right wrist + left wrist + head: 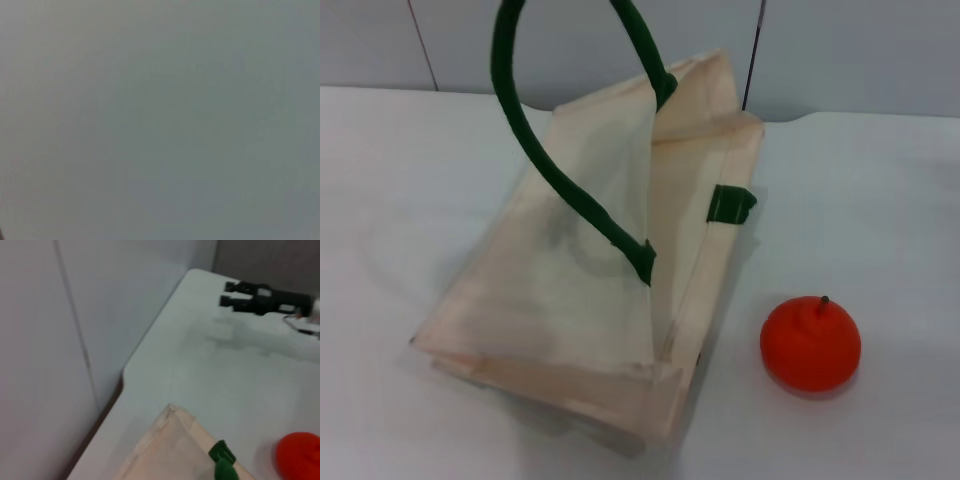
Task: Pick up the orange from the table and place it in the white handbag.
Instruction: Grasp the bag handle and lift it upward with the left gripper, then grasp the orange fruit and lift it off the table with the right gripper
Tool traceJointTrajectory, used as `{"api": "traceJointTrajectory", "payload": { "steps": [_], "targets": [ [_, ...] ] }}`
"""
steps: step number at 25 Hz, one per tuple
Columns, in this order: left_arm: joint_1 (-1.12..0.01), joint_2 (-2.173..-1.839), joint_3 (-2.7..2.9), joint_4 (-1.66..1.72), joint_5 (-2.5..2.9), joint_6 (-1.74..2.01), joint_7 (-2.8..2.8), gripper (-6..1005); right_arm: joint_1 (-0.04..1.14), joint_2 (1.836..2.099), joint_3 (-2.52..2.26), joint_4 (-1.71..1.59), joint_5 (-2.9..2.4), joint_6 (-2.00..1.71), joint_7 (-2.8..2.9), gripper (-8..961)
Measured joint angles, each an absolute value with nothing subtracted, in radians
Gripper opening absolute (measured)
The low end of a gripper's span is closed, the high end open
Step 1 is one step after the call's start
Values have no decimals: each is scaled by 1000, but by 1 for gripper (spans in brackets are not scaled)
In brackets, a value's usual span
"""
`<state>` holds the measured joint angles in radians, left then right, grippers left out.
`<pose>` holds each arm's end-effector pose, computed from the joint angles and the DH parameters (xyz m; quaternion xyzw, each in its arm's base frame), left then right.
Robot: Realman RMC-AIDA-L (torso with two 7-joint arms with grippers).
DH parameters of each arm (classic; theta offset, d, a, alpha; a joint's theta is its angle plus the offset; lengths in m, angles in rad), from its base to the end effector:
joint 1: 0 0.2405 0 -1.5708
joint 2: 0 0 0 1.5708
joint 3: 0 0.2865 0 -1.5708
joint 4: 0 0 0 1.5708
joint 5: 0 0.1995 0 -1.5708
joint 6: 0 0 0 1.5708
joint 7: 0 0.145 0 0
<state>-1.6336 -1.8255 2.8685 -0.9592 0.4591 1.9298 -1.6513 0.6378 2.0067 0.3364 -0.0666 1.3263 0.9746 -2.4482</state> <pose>-0.0426 0.4683 0.1542 -0.9707 -0.1778 0.0632 0.1488 0.3565 0.4052 0.0264 -0.6590 0.3691 0.3361 0.5626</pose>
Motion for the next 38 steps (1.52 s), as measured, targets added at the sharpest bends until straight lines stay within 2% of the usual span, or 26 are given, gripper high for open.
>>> {"api": "traceJointTrajectory", "payload": {
  "steps": [5, 8, 15, 17, 20, 25, 29, 35, 38],
  "targets": [
    [-1609, -1838, 2868, -1028, 421, 1945, -1626, 132, 644, 1997, 273, -173, 1232, 1021, -2236, 889],
    [-1612, -1832, 2869, -1053, 418, 1974, -1615, 133, 639, 1976, 214, -252, 1167, 1110, -2095, 888],
    [-1658, -1835, 2870, -1055, 429, 2013, -1587, 135, 627, 1858, 55, -301, 980, 1329, -1911, 888],
    [-1668, -1838, 2870, -1055, 431, 2023, -1585, 135, 631, 1835, 11, -302, 934, 1385, -1897, 888],
    [-1676, -1835, 2870, -1055, 440, 2030, -1586, 136, 638, 1817, -62, -322, 869, 1483, -1890, 888],
    [-1669, -1830, 2870, -1058, 452, 2035, -1585, 137, 664, 1814, -196, -395, 803, 1635, -1831, 886],
    [-1622, -1839, 2868, -1071, 412, 2033, -1566, 138, 698, 1824, -283, -431, 782, 1640, -1755, 885],
    [-1546, -1844, 2867, -1142, 238, 2041, -1565, 139, 681, 1902, -360, -585, 782, 1632, -1658, 883],
    [-1541, -1838, 2868, -1144, 209, 2042, -1584, 140, 677, 1911, -369, -589, 783, 1660, -1656, 882]
  ]
}}
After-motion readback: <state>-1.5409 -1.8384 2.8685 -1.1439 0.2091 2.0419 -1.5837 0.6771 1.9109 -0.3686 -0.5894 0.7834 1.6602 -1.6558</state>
